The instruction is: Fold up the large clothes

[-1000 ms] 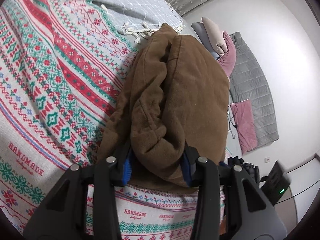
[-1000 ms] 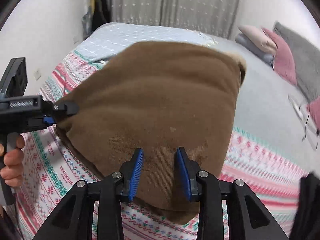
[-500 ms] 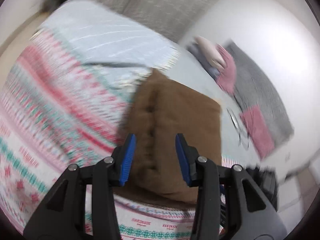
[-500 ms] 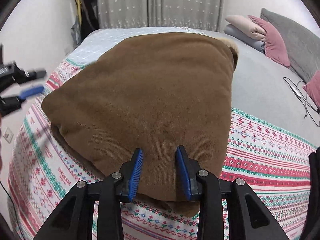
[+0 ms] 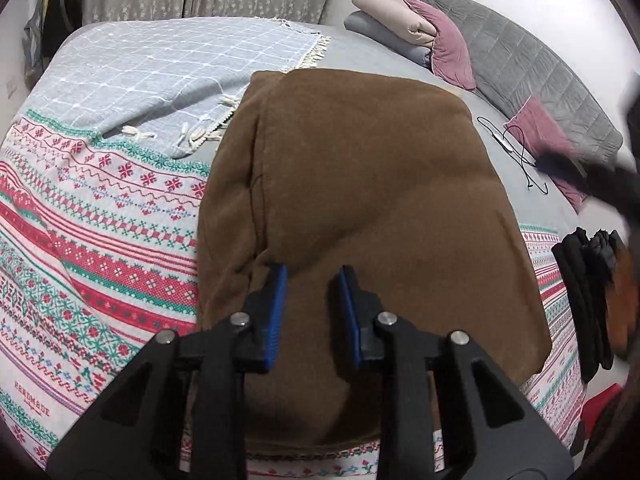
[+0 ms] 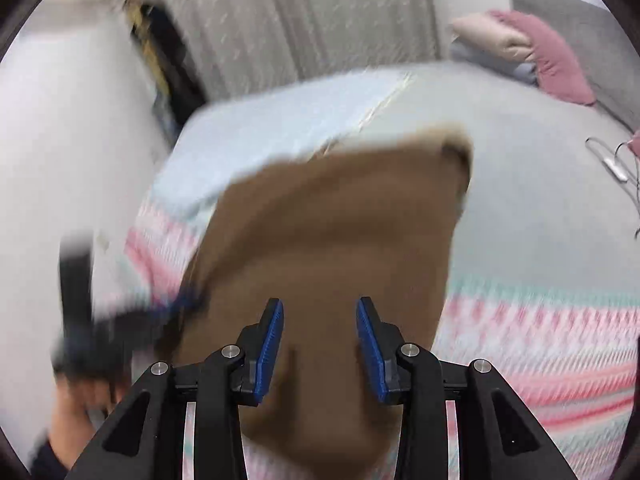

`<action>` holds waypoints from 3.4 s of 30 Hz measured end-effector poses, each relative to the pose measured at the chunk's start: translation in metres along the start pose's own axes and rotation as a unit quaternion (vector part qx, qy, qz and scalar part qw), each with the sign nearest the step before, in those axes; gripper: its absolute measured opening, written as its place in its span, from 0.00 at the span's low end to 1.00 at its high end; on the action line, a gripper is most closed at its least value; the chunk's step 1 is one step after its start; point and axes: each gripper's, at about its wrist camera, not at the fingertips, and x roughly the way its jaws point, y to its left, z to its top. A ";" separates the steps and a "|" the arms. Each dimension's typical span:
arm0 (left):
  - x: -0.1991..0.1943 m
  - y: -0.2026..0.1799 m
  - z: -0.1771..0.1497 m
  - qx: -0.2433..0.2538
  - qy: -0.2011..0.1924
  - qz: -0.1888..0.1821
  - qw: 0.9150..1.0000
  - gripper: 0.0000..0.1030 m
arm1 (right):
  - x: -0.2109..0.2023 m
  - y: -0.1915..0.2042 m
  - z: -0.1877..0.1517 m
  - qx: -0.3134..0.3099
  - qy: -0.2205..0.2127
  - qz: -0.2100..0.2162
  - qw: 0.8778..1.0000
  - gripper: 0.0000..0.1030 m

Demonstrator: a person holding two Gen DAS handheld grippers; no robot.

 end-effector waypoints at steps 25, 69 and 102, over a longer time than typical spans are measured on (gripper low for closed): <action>0.005 0.020 -0.005 -0.034 -0.015 -0.039 0.999 0.29 | 0.141 0.037 0.072 -0.034 0.070 -0.025 0.997 0.40; 0.012 0.026 0.000 -0.042 -0.011 -0.042 0.998 0.27 | 0.093 0.035 -0.038 -0.055 0.087 -0.034 0.994 0.60; -0.020 0.099 -0.014 -0.194 0.106 -0.171 0.960 0.71 | 0.028 0.027 -0.116 -0.029 0.053 -0.049 0.997 0.69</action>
